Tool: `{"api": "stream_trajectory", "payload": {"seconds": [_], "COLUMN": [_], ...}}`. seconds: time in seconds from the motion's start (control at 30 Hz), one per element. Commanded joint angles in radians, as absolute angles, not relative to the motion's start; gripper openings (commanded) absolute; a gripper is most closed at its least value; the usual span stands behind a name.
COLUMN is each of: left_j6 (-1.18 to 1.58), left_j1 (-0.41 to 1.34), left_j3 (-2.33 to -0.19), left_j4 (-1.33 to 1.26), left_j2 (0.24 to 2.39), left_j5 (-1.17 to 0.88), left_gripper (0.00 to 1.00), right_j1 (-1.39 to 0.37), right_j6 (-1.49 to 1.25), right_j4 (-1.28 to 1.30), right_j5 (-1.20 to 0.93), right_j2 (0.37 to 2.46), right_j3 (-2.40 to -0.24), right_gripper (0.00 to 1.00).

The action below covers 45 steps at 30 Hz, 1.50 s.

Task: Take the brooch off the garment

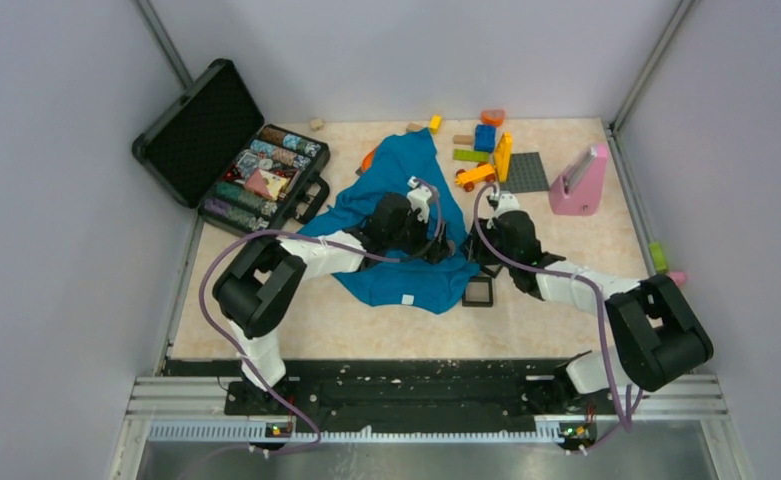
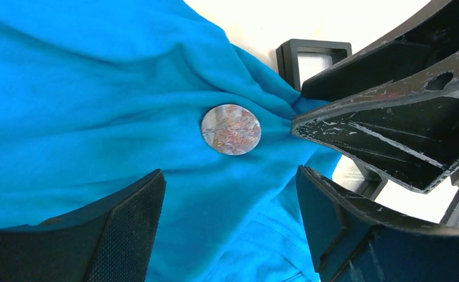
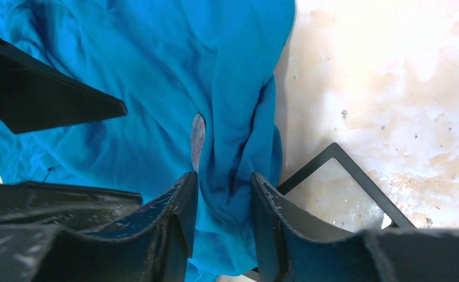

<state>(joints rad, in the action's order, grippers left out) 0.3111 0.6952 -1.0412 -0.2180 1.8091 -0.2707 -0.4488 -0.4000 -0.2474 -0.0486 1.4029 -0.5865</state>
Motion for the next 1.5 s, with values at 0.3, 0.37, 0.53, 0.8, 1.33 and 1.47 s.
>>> {"api": "stream_trajectory", "payload": {"seconds": [0.3, 0.37, 0.53, 0.8, 1.33, 1.47], "left_j6": [0.243, 0.236, 0.276, 0.413, 0.444, 0.451], "left_j1": [0.732, 0.735, 0.734, 0.718, 0.685, 0.681], "left_j3": [-1.093, -1.103, -1.114, -1.000, -1.037, -1.050], "left_j4": [-0.247, -0.234, -0.205, -0.370, -0.314, -0.262], "left_j2": [1.851, 1.858, 1.847, 1.774, 1.810, 1.806], "left_j5": [-0.193, -0.184, -0.172, -0.295, -0.318, -0.274], "left_gripper": [0.85, 0.84, 0.83, 0.86, 0.59, 0.39], "right_j1": [-0.443, -0.442, -0.442, -0.442, -0.442, -0.442], "right_j6": [-0.406, -0.417, -0.437, -0.434, -0.441, -0.435], "right_j4": [-0.385, -0.483, -0.617, -0.658, -0.738, -0.717], "right_j5": [-0.084, -0.141, -0.151, -0.163, -0.293, -0.265], "right_j2": [1.431, 1.385, 1.269, 1.219, 1.258, 1.258], "right_j3": [-0.566, -0.519, -0.420, -0.381, -0.378, -0.385], "right_gripper": [0.00, 0.00, 0.00, 0.00, 0.00, 0.00]}}
